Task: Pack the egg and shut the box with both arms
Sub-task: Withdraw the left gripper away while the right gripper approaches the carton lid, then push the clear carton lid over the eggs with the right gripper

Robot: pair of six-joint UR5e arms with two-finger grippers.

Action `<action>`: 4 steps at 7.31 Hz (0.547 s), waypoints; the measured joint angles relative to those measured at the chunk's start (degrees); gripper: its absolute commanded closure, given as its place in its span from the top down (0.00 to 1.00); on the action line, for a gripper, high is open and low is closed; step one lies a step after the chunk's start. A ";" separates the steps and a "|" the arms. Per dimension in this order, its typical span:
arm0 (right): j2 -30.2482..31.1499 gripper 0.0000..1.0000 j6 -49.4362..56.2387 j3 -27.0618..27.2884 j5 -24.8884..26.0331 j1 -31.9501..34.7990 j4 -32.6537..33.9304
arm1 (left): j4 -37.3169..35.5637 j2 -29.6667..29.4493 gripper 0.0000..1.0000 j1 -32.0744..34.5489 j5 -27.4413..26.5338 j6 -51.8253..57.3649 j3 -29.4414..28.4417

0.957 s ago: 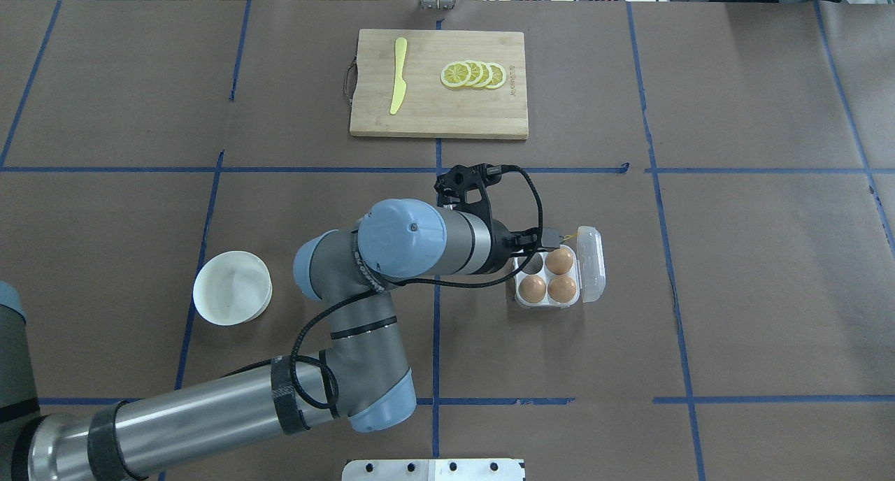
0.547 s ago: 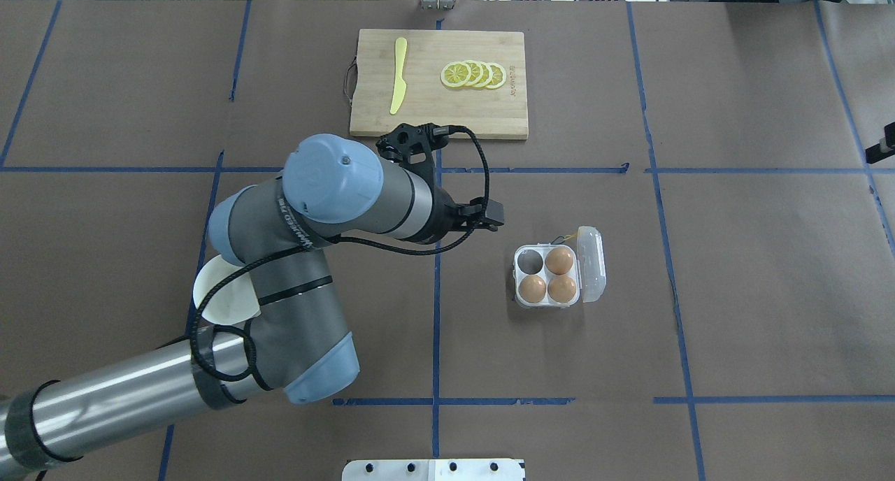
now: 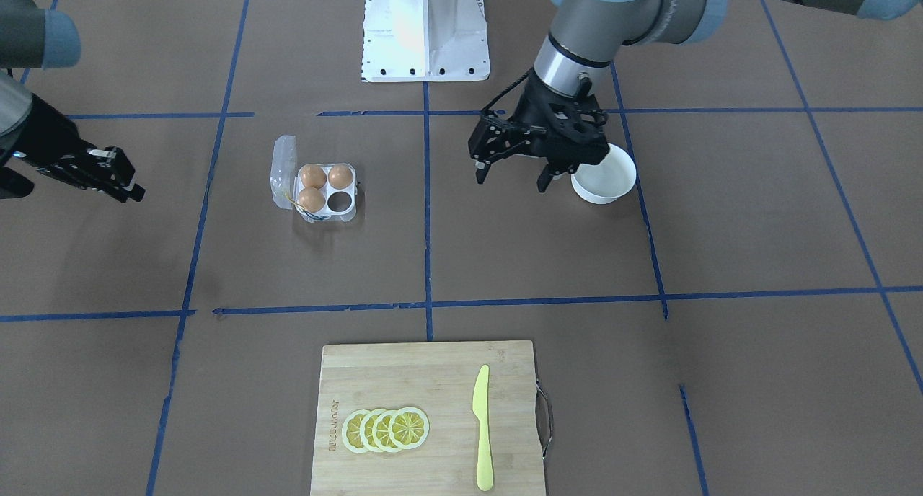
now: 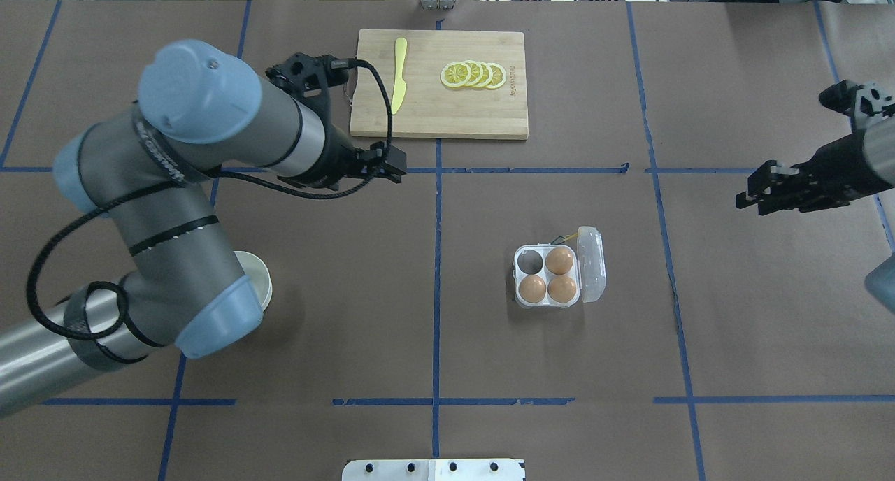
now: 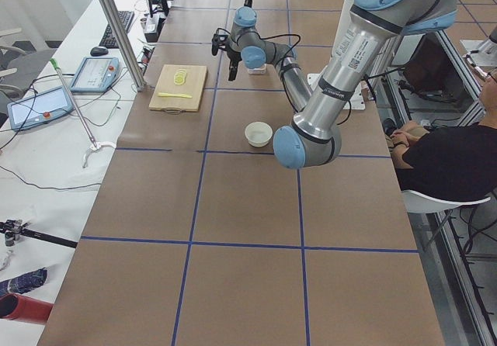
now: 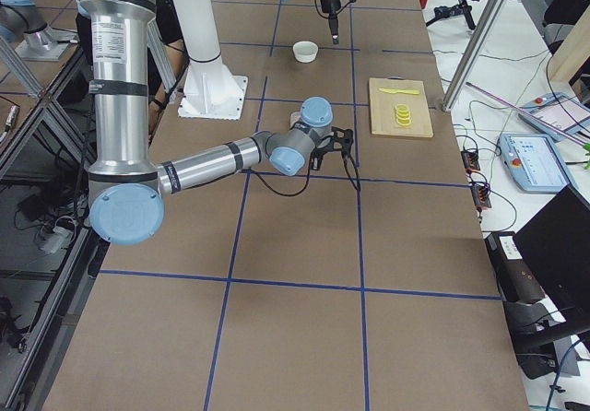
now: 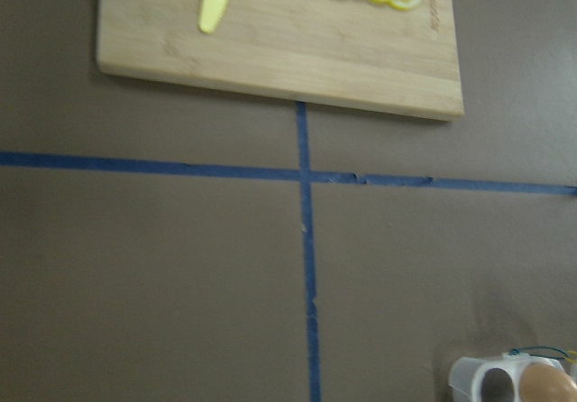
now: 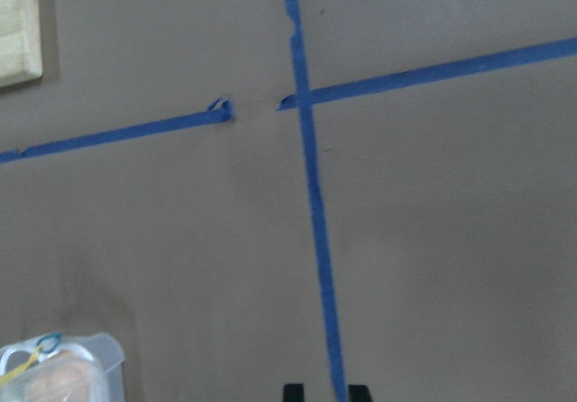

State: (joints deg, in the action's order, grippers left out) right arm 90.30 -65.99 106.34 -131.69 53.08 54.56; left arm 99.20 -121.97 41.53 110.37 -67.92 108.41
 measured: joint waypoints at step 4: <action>-8.48 0.00 -4.24 -0.23 3.05 -11.49 -0.68 | -0.57 7.39 1.00 4.70 0.82 8.56 3.78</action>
State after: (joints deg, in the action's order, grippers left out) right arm 81.82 -70.24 106.11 -128.65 41.60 53.88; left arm 98.62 -114.58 46.23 111.19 -59.36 112.20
